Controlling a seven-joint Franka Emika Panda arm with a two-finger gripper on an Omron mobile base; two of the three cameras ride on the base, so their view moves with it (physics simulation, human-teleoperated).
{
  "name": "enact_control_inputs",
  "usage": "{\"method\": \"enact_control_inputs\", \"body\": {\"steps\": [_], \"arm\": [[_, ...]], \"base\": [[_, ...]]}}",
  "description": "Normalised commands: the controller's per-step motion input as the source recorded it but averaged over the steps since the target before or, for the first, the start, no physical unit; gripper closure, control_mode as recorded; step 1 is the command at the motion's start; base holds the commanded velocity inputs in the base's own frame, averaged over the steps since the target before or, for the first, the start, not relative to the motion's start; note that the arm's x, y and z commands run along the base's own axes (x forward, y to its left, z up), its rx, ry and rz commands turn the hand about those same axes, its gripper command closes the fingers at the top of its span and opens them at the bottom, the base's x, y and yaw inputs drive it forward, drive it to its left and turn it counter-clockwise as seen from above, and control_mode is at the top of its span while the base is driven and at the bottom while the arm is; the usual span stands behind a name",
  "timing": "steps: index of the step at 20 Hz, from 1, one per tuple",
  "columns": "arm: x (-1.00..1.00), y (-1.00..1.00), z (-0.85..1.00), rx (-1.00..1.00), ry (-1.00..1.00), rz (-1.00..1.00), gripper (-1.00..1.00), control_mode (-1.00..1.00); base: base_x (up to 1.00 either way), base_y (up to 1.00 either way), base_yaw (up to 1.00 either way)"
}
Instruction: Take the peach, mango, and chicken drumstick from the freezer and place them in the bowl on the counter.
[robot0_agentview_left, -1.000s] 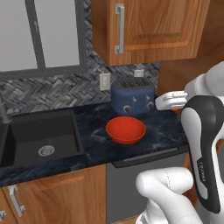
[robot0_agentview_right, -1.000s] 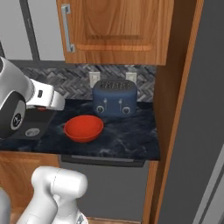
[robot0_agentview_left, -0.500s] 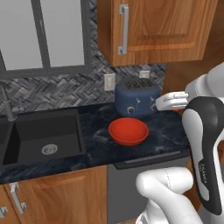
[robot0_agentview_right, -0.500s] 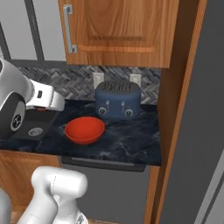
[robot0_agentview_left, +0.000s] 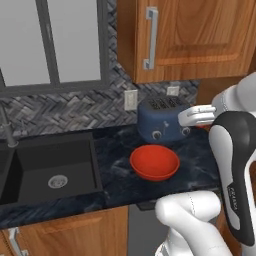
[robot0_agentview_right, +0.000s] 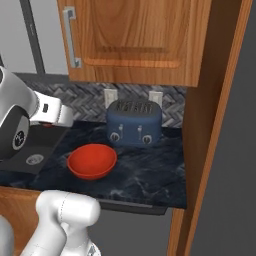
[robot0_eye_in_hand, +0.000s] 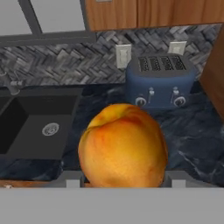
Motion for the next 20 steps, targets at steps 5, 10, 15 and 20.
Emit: {"method": "enact_control_inputs", "body": {"steps": [5, 10, 15, 20], "arm": [[0.0, 0.0, 0.0, 0.0, 0.0, 0.0, 1.0, 1.0], [0.14, 0.0, -0.08, 0.0, 0.12, 0.0, 1.0, -1.0], [0.03, -0.05, -0.4, -0.01, 0.4, 0.0, 1.0, -1.0], [0.0, -0.04, -0.68, -0.05, 0.36, 0.0, 1.0, -1.0]], "base": [[0.43, -0.01, 0.0], [0.21, -0.02, 0.0], [0.0, 0.0, 0.0], [0.0, 0.0, 0.0]]}}
